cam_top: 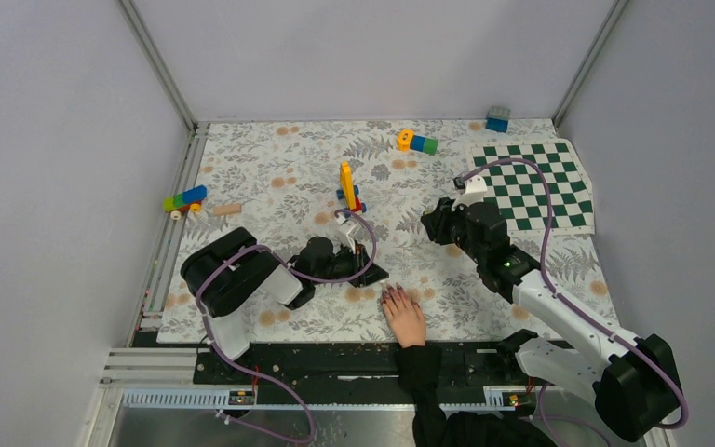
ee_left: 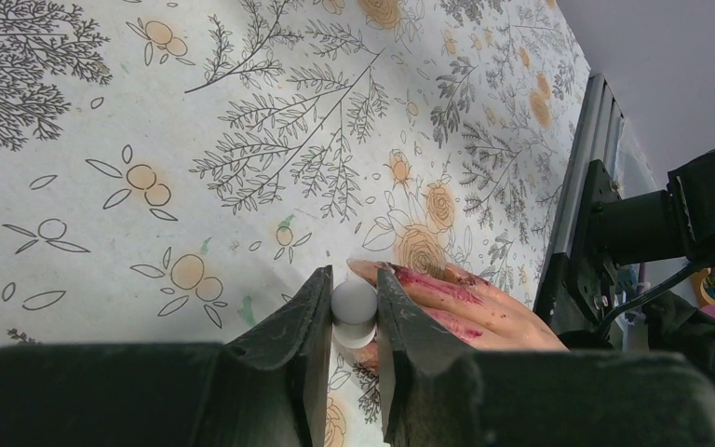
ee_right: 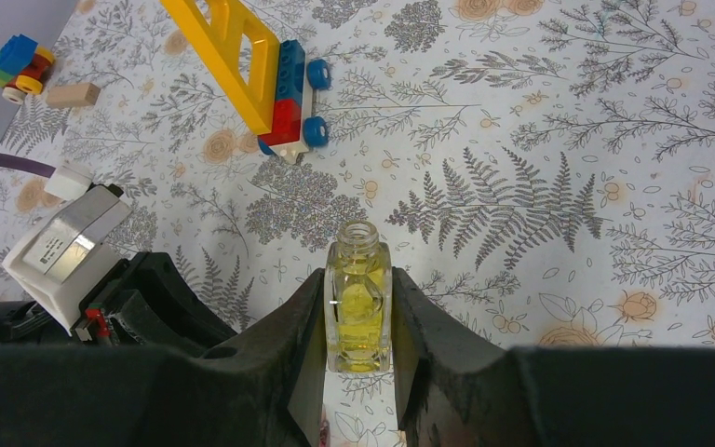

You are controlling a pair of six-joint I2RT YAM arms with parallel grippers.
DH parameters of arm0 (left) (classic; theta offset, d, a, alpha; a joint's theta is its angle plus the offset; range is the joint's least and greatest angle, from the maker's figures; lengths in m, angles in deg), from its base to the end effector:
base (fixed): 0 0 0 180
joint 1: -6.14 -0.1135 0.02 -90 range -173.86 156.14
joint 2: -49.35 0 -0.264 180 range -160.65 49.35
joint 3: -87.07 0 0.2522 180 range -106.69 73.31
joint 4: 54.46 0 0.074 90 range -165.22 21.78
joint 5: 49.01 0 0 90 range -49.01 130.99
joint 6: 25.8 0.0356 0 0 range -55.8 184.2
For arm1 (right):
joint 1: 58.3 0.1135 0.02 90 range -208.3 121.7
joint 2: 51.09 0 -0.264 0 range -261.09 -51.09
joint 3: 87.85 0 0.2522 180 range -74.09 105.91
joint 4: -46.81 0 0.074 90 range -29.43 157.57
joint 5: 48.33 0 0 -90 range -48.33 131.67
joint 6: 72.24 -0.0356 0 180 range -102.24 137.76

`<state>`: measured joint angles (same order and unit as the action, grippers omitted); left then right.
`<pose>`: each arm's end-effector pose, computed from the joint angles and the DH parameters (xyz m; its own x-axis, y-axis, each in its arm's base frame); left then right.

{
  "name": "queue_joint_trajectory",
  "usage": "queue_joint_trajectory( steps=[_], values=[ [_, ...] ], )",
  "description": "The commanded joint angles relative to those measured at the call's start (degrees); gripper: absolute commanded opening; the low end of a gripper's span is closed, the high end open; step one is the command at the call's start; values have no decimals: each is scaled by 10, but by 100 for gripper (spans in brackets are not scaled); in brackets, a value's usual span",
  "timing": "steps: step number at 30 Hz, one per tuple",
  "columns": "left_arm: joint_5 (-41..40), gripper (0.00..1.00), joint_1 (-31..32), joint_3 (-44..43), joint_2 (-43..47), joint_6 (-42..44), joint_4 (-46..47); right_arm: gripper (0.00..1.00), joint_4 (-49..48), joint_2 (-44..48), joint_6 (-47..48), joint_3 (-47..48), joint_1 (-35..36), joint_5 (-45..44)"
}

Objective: Paint the nails
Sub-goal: Paint the nail polish on the nail.

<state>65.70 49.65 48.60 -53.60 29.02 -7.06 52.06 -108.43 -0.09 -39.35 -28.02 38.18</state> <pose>0.1997 -0.2101 0.1120 -0.7014 -0.0558 -0.7106 0.6253 0.4301 -0.6511 0.2023 0.1156 0.2703 -0.3388 0.1565 -0.9278 -0.3661 0.8864 0.2832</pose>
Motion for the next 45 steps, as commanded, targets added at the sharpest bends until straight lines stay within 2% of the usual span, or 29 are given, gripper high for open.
queue_joint_trajectory(
  steps=[1, 45],
  values=[
    [-9, 0, 3, -22, -10, -3, 44, 0, -35, -6, -3, 14, -5, 7],
    [-44, 0, 2, -17, -13, 15, 33, 0, -39, -22, 1, 24, -7, 11]
  ],
)
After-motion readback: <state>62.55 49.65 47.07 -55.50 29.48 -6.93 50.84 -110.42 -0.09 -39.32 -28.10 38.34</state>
